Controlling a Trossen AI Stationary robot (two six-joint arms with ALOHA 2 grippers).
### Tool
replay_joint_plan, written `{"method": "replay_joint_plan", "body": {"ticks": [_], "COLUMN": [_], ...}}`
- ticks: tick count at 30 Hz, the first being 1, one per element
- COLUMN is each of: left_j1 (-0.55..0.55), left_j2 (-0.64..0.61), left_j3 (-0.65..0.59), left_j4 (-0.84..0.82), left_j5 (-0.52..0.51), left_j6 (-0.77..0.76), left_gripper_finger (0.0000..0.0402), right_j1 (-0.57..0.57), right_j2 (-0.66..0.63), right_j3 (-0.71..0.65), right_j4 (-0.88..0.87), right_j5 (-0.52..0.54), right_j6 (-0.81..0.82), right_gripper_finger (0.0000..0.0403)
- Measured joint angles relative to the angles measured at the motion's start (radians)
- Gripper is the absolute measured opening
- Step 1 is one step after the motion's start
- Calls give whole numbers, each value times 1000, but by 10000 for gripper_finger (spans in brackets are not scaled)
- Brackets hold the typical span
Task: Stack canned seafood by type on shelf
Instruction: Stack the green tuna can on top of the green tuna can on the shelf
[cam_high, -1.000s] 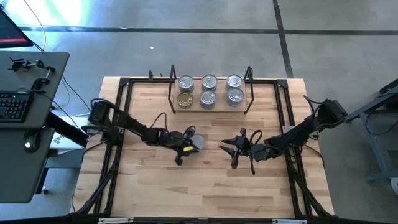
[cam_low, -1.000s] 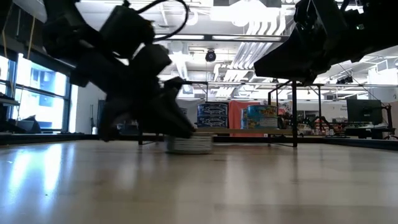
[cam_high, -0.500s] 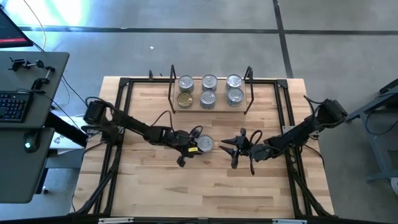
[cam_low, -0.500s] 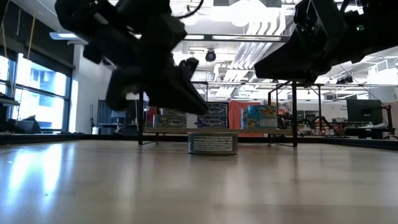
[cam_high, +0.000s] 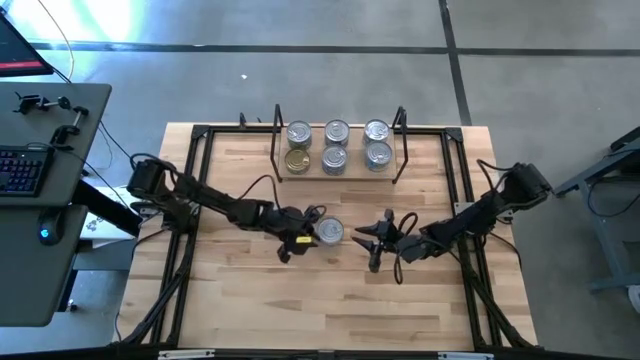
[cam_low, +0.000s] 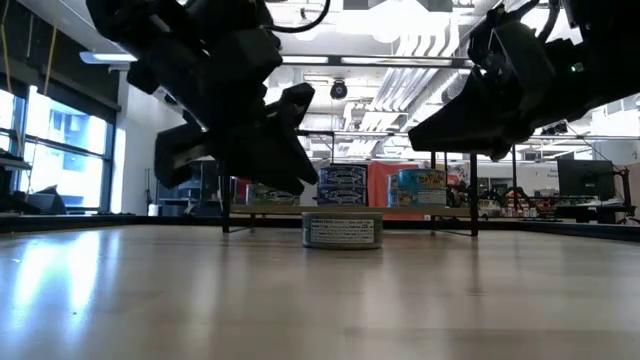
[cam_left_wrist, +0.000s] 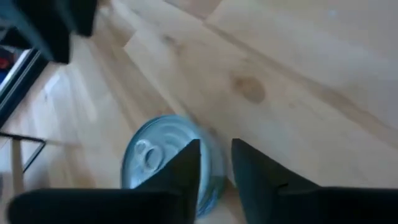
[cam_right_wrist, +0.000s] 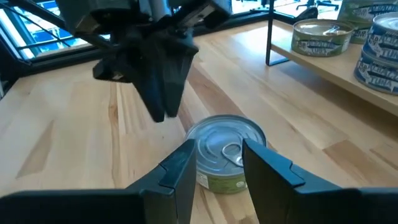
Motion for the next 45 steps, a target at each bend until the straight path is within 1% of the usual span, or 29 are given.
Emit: {"method": "replay_joint_plan", "body": {"ticks": [3, 6, 8, 10, 14, 17, 23, 25, 27, 32, 33, 35, 40, 45], "left_j1": [23, 47, 60, 70, 82, 83, 82, 82, 82, 77, 74, 62, -5, -69], "left_j2": [-1, -1, -1, 0, 24, 59, 131, 145, 145, 144, 143, 143, 129, 78], "left_j3": [0, 0, 1, 1, 1, 1, 3, 4, 4, 6, 6, 5, 3, -1], "left_j4": [-4, -11, -29, -43, -34, 1, 80, 99, 99, 100, 96, 87, 76, -1], "left_j5": [-1, 0, 18, 38, 59, 59, 37, 22, 15, 13, 10, -7, -141, -250], "left_j6": [12, 59, 112, 163, 239, 266, 298, 272, 228, 20, -15, -71, -164, -226], "left_gripper_finger": [122, 161, 174, 175, 152, 136, 120, 108, 88, 19, 10, 6, 2, 1], "right_j1": [0, 0, 0, 0, 0, 0, 0, 0, 0, 0, 0, 0, 1, 1], "right_j2": [8, 10, 10, 10, 10, 10, 10, 10, 10, 10, 10, 10, 10, 10], "right_j3": [0, 0, 0, 0, 0, 0, 0, 0, 0, 0, 0, 0, 0, -1], "right_j4": [7, 24, 36, 43, 42, 42, 48, 48, 48, 48, 48, 48, 48, 47], "right_j5": [0, 0, 0, 0, 0, 0, 0, 0, 0, 0, 0, 0, 0, -1], "right_j6": [0, -4, -13, -19, -22, -25, -36, -37, -37, -37, -37, -37, -37, -37], "right_gripper_finger": [121, 121, 121, 121, 121, 121, 121, 121, 121, 121, 121, 121, 121, 121]}}
